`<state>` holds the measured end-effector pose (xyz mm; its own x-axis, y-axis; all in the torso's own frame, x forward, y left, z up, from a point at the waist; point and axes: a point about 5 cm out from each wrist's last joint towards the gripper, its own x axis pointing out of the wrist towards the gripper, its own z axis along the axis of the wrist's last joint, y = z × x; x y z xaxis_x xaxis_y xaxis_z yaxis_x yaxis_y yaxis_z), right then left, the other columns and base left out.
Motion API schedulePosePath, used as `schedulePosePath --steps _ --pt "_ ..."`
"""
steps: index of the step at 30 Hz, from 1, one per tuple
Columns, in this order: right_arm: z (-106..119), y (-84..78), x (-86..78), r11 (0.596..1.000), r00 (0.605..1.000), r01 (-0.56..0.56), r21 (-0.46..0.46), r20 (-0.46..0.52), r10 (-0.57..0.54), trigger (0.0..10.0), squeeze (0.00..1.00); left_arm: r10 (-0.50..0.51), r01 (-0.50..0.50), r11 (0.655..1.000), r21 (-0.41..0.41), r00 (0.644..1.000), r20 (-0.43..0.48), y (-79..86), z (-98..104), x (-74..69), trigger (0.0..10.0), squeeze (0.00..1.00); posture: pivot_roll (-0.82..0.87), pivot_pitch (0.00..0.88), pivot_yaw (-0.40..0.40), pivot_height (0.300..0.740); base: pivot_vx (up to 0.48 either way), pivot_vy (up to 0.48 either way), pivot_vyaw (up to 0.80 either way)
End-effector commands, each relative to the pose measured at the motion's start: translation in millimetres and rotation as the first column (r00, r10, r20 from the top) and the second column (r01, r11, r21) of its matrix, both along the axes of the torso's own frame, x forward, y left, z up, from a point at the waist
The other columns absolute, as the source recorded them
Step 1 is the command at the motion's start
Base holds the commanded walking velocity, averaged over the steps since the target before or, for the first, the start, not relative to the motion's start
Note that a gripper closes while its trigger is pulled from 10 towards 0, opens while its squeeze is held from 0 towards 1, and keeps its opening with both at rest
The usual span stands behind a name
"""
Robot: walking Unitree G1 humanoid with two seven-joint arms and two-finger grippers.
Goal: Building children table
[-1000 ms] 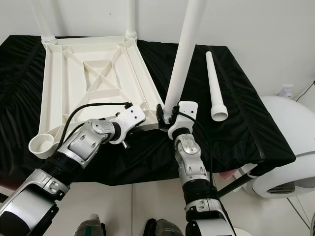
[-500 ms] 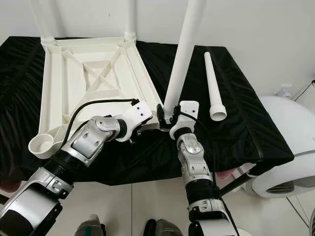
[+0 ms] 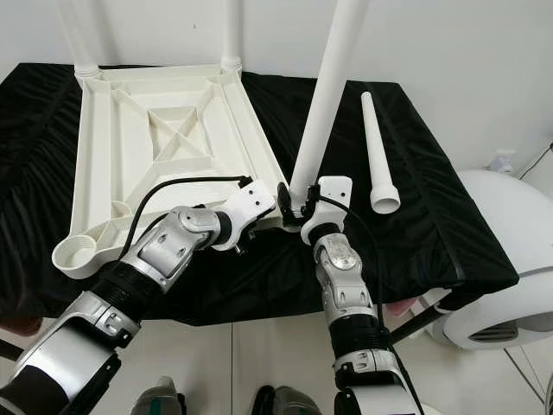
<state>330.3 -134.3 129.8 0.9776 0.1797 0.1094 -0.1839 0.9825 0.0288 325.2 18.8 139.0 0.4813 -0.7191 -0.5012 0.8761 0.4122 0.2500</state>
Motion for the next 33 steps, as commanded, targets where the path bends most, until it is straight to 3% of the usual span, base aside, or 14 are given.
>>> schedulePosePath --steps 1,6,7,9,10,17,18,19,20,21,33 --pt "1 -5.4 -0.8 1.0 1.0 0.016 0.001 0.0 -0.016 10.0 0.0 0.032 -0.033 0.999 0.028 0.999 0.006 1.8 -4 2.6 10.0 0.0 0.02 0.018 -0.08 0.74 0.0 0.0 0.0" --pt "1 -5.3 -0.7 1.0 1.0 0.017 0.002 0.001 -0.017 10.0 0.0 0.015 -0.015 1.0 0.02 1.0 -0.003 2.9 -5 1.8 10.0 0.0 0.02 0.019 -0.079 0.74 0.0 0.0 0.0" --pt "1 -5.3 -0.8 1.0 1.0 0.017 0.002 0.002 -0.017 10.0 0.0 0.013 -0.013 1.0 0.009 1.0 -0.008 3.1 -6 1.5 3.5 0.0 0.02 0.02 -0.078 0.74 0.0 0.0 0.0" --pt "1 -5.4 -0.9 1.0 1.0 0.017 0.003 0.002 -0.017 10.0 0.0 0.012 -0.012 1.0 0.001 1.0 -0.011 3.2 -6 1.4 3.5 0.0 0.02 0.02 -0.078 0.74 0.0 0.0 0.0" --pt "2 -5.6 -1.0 1.0 1.0 0.017 0.004 0.003 -0.017 10.0 0.0 0.014 -0.014 1.0 -0.003 1.0 -0.009 3.6 -5 1.6 0.0 0.0 0.02 0.02 -0.076 0.74 0.0 0.0 0.0" --pt "2 -5.4 -1.9 1.0 1.0 0.013 0.006 0.005 -0.013 10.0 0.0 0.017 -0.017 1.0 0.001 1.0 -0.002 6.0 -5 3.0 0.0 0.0 0.02 0.021 -0.075 0.74 0.0 0.0 0.0" --pt "2 -5.3 -2.0 1.0 1.0 0.012 0.006 0.005 -0.012 10.0 0.0 0.022 -0.022 1.0 0.005 1.0 -0.002 6.6 -6 3.6 5.0 0.0 0.02 0.02 -0.075 0.74 0.0 0.0 0.0" --pt "2 -5.2 -2.1 1.0 1.0 0.01 0.007 0.007 -0.01 10.0 0.0 0.021 -0.02 1.0 0.011 1.0 -0.004 7.3 -8 3.6 8.7 0.0 0.02 0.02 -0.075 0.74 0.0 0.0 0.0" --pt "2 -5.2 -2.1 1.0 1.0 0.01 0.007 0.007 -0.01 10.0 0.0 0.021 -0.02 1.0 0.011 1.0 -0.004 7.3 -8 3.6 8.7 0.0 0.02 0.02 -0.075 0.74 0.0 0.0 0.0" --pt "3 -5.3 -2.0 1.0 1.0 0.01 0.007 0.008 -0.01 10.0 0.0 0.019 -0.019 1.0 0.023 1.0 -0.004 7.6 -10 2.9 10.0 0.0 0.02 0.021 -0.075 0.74 0.0 0.0 0.0" --pt "4 -6.5 -1.9 1.0 1.0 0.005 0.005 0.01 -0.006 10.0 0.0 0.022 -0.022 0.999 0.044 1.0 -0.002 9.3 -15 2.2 10.0 0.0 0.02 0.023 -0.078 0.74 0.0 0.0 0.0"
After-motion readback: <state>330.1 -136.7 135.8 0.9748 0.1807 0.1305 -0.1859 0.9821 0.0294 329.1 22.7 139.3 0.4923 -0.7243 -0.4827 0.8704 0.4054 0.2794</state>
